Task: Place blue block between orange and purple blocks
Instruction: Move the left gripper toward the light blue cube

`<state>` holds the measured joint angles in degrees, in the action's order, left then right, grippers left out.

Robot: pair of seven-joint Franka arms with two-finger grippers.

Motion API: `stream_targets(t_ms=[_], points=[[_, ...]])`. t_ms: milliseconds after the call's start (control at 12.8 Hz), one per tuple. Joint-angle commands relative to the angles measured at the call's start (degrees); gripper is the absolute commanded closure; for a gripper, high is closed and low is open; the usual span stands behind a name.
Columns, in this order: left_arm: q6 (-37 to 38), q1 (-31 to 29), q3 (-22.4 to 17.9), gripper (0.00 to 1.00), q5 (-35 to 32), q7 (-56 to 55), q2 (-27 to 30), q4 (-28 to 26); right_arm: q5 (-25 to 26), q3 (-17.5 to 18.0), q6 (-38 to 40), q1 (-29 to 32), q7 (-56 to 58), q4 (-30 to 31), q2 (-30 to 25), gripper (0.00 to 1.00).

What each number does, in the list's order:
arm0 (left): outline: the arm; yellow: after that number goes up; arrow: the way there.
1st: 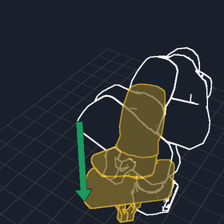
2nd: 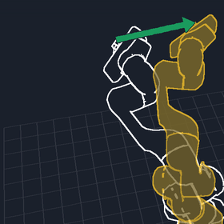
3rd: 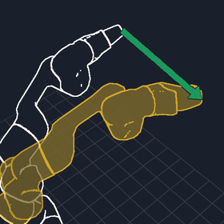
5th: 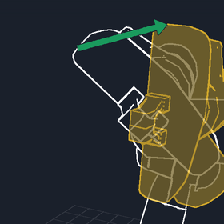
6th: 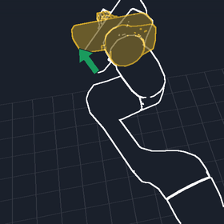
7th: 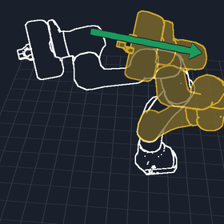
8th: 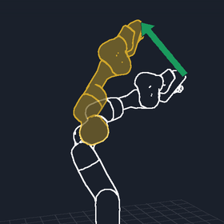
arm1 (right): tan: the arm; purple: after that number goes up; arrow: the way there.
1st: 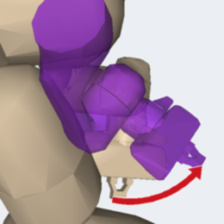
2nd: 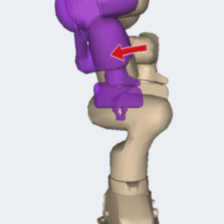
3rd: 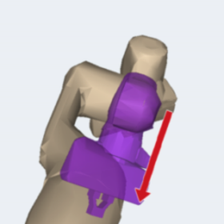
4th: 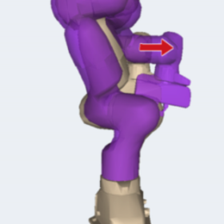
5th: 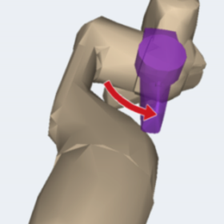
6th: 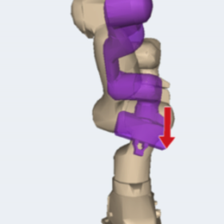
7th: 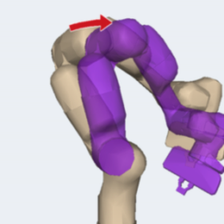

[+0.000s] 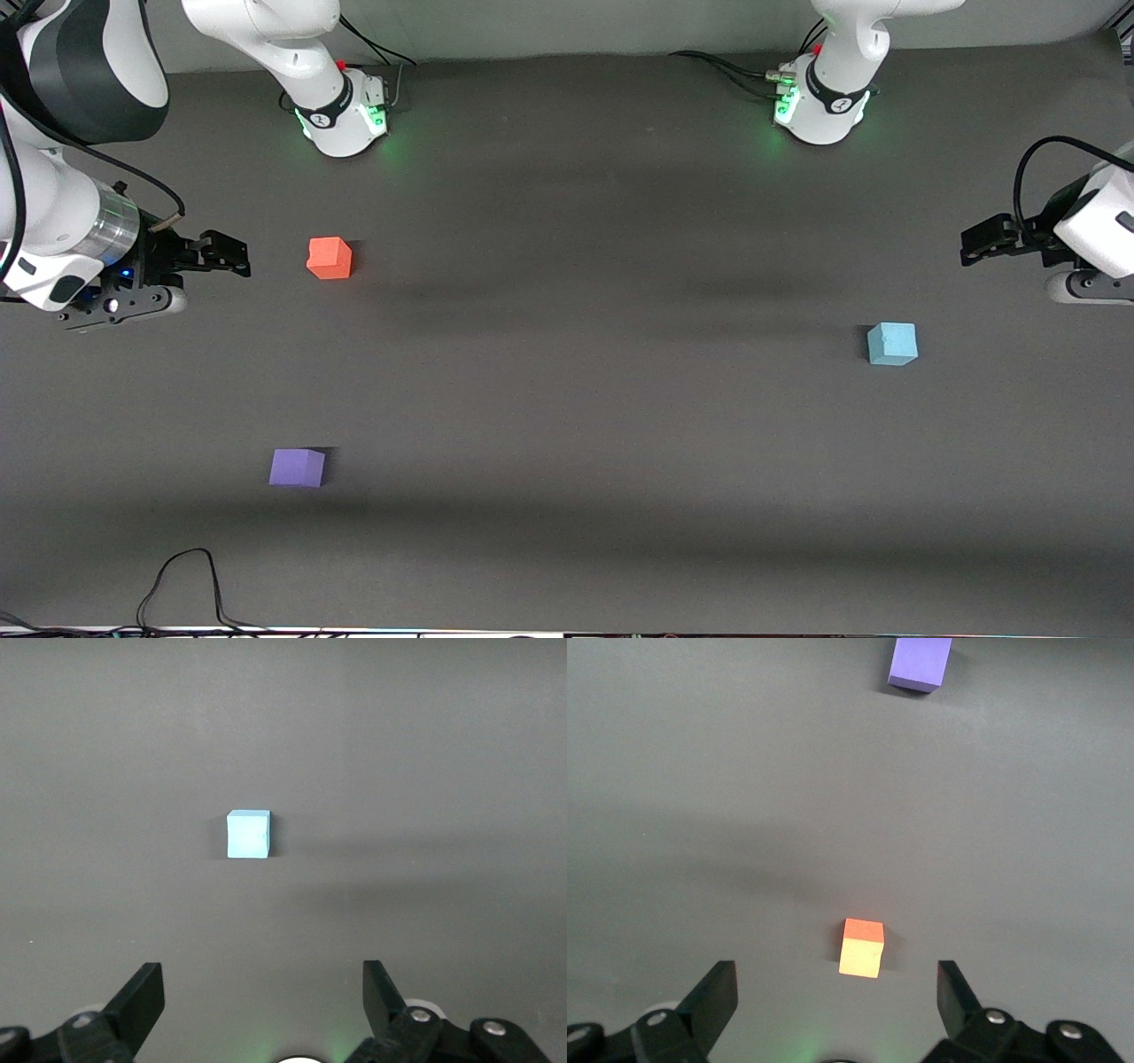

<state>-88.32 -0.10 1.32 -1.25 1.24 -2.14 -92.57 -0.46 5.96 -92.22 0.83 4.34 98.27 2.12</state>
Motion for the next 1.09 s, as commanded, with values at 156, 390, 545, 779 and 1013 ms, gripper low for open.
stream_targets(t_ms=[156, 390, 545, 779, 1013], points=[[0.69, 0.63, -0.44, 0.00, 0.46, 0.17, 1.26, -0.68, 0.64, -1.74, 1.16, -0.04, 0.94, 0.52, -1.32, 0.00], [1.31, 0.63, -0.53, 0.00, 0.29, 1.12, 1.26, -1.03, 0.38, -2.36, 1.25, -0.13, 0.85, 0.52, -1.76, 0.00], [1.40, -0.07, -0.88, 0.00, 0.20, 3.32, 1.43, -1.38, 0.38, -2.36, 1.25, -0.13, 0.76, 0.52, -2.20, 0.00], [0.17, -2.44, -1.14, 0.00, -0.15, 6.83, 2.57, -3.74, 0.29, -2.45, 1.34, -0.13, 0.76, 0.60, -2.64, 0.00], [-3.16, -4.90, -1.67, 0.00, -0.68, 11.31, 4.94, -8.04, 0.29, -2.45, 1.16, -0.13, 0.76, 0.60, -2.47, 0.00]])
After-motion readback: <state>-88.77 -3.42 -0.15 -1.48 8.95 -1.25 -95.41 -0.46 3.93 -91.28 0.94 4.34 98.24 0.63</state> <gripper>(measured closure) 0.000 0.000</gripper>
